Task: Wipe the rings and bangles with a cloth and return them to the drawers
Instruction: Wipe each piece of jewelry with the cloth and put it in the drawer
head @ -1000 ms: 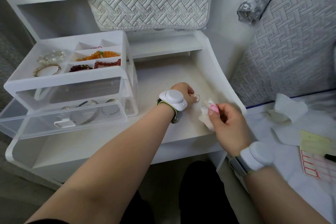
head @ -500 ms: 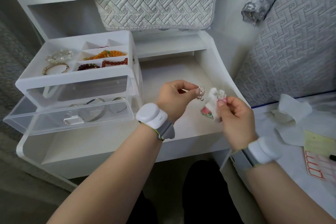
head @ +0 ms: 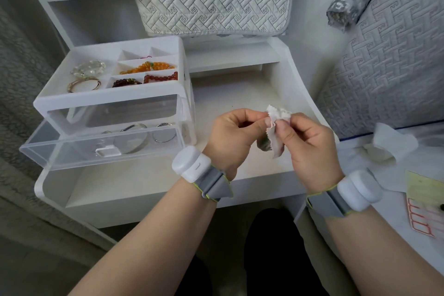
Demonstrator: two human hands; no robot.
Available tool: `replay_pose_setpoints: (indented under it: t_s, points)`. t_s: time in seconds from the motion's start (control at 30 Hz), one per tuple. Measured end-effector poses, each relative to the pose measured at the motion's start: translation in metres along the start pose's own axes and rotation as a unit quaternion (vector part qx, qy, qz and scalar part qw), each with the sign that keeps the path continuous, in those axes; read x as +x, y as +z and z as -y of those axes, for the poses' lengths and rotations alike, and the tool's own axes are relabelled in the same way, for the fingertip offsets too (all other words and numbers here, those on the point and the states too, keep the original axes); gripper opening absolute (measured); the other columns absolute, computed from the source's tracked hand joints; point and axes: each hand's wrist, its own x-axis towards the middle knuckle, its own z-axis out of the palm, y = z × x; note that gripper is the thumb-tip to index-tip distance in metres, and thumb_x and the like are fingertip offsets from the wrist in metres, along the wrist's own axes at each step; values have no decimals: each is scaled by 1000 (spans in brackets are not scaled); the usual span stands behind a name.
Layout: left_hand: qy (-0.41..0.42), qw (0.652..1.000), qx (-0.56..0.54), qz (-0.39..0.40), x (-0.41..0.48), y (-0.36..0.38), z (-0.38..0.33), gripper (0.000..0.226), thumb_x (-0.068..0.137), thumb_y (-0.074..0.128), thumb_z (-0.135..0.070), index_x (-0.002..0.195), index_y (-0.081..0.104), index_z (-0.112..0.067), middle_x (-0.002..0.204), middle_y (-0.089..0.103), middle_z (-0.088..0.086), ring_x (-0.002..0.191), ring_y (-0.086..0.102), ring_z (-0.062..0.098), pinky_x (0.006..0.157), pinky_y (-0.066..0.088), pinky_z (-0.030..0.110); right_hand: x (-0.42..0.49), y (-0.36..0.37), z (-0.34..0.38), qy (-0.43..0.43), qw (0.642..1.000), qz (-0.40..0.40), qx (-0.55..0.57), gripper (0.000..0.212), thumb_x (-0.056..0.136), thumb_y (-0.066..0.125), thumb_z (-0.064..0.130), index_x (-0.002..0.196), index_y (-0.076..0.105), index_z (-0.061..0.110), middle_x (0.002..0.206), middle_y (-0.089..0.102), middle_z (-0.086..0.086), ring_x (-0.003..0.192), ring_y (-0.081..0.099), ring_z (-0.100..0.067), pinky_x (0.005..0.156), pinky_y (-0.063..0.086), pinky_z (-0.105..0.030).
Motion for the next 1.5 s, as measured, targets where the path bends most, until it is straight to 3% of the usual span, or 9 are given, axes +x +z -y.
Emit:
replay_pose_setpoints:
  t_s: [0.13, 0.27, 0.5, 0.73, 0.87, 1.0, 1.3, 1.4, 1.5]
  points:
    - [1, 1000, -2, 3, -3, 1, -2, 13, 82, 62, 3, 73, 64, -6, 56, 64, -7, 52, 56, 0, 53, 41, 9, 2, -1, 5, -28, 998, -28, -54, 30, 90, 53, 25, 60, 52, 21, 54, 54, 4, 47, 51, -8, 52, 41, -20]
    - [-7, 1000, -9, 0, -8, 3, -1, 12, 82, 63, 3, 73, 64, -5, 58, 64, -6, 53, 57, 1, 54, 42, 9, 4, 2, 5, -3, 997, -57, -61, 40, 93, 48, 26, 54, 46, 17, 46, 51, 8, 44, 45, -4, 49, 35, -14]
    - [15, 995, 97, -19, -6, -4, -1, 24, 79, 71, -5, 61, 68, -22, 62, 66, -6, 66, 58, 14, 72, 50, 32, 2, 2, 6, 10, 1000, -21, -14, 33, 85, 57, 37, 78, 65, 6, 59, 61, -5, 52, 57, -20, 55, 51, -37]
    - [29, 993, 111, -6, -9, 3, 0, 23, 82, 67, -3, 66, 66, -19, 66, 65, 0, 68, 57, 18, 72, 50, 37, 8, -1, 14, 25, 997, -47, -64, 37, 86, 56, 35, 53, 48, 20, 41, 50, 6, 41, 44, -5, 47, 39, -24]
    - [8, 999, 51, -14, -8, 0, 3, 19, 80, 66, 0, 68, 68, -14, 65, 67, 2, 67, 60, 20, 72, 52, 32, 10, -3, 17, 40, 998, 0, -54, 28, 89, 58, 31, 62, 60, 25, 47, 58, 4, 45, 53, -8, 52, 45, -31]
    - [14, 1000, 7, -20, -8, -2, 6, 9, 79, 66, 1, 75, 68, -7, 71, 67, 7, 71, 60, 19, 72, 52, 27, 10, -7, 20, 36, 997, 49, -40, 12, 86, 58, 26, 87, 68, 19, 64, 68, -4, 56, 62, -17, 58, 54, -36]
    - [42, 998, 55, 8, -11, -3, 4, 4, 71, 70, -20, 68, 72, -22, 76, 68, 14, 76, 59, 32, 81, 48, 56, 10, 2, 24, 41, 999, -6, -17, 27, 82, 62, 39, 69, 62, 15, 52, 61, 4, 48, 56, -6, 48, 47, -21]
    - [35, 998, 47, -1, -12, -3, 6, 4, 70, 70, -20, 66, 71, -21, 75, 67, 15, 75, 58, 31, 81, 48, 56, 12, 1, 28, 65, 998, 19, 12, 28, 75, 65, 38, 65, 63, 13, 47, 62, 2, 43, 57, -8, 48, 46, -18]
    - [29, 999, 36, -3, -11, -6, 7, 6, 70, 73, -15, 67, 71, -19, 73, 67, 12, 73, 58, 29, 78, 50, 46, 15, -5, 26, 74, 994, 64, 50, 17, 83, 64, 18, 75, 65, 2, 51, 66, -4, 45, 62, -13, 51, 51, -20]
